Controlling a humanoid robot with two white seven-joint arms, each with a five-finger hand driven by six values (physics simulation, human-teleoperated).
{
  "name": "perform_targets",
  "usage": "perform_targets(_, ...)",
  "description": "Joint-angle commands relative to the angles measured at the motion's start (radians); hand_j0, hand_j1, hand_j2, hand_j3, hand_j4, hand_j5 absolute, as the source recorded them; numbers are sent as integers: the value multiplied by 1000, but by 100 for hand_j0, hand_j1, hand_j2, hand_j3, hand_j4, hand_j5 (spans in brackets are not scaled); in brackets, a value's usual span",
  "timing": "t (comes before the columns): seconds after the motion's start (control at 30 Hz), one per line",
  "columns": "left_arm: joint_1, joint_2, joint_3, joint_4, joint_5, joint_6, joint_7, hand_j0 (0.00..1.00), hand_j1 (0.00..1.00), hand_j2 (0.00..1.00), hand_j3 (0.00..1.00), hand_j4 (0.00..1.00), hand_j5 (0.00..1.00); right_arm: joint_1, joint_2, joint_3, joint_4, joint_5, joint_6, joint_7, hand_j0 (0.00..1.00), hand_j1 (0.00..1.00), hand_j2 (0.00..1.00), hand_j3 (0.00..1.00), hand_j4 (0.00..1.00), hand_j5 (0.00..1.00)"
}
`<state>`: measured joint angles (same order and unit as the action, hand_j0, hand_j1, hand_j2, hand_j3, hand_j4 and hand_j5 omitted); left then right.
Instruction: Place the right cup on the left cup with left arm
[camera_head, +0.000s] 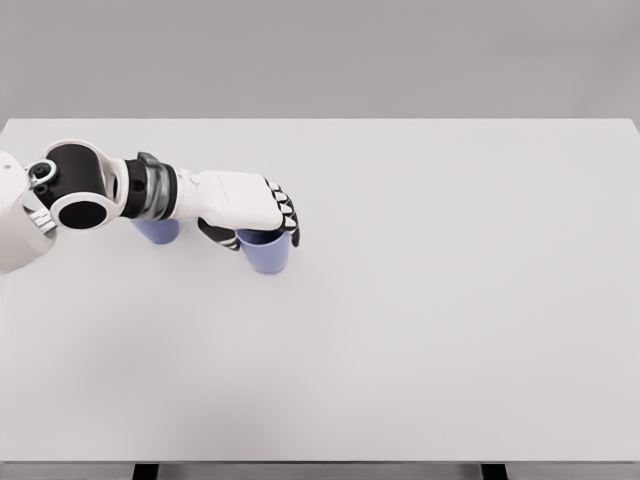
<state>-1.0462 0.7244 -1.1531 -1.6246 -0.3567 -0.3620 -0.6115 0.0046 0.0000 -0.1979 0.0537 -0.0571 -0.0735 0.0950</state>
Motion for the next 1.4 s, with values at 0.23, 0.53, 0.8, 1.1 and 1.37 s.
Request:
perform_targets(0.23,-6,44,12,-47,33,-6,1,67,67,67,67,67,67,0,0,0,0,0,0,0,100,100,100,100,100,100)
perform_targets(0.53,-31,112,41,-67,64,-12,1,68,68,68,68,68,68,0,0,0,0,0,0,0,100,100,100,100,100,100)
perform_targets(0.8,-97,156,41,-67,105,-11,1,68,68,68,68,68,68,0,0,0,0,-1,0,0,100,100,100,100,100,100)
perform_targets(1.1,-156,234,41,-69,137,-15,1,68,68,68,68,68,68,0,0,0,0,0,0,0,100,100,100,100,100,100)
perform_targets(1.37,-204,316,41,-70,168,-28,1,68,68,68,68,68,68,0,0,0,0,-1,0,0,100,100,100,100,100,100)
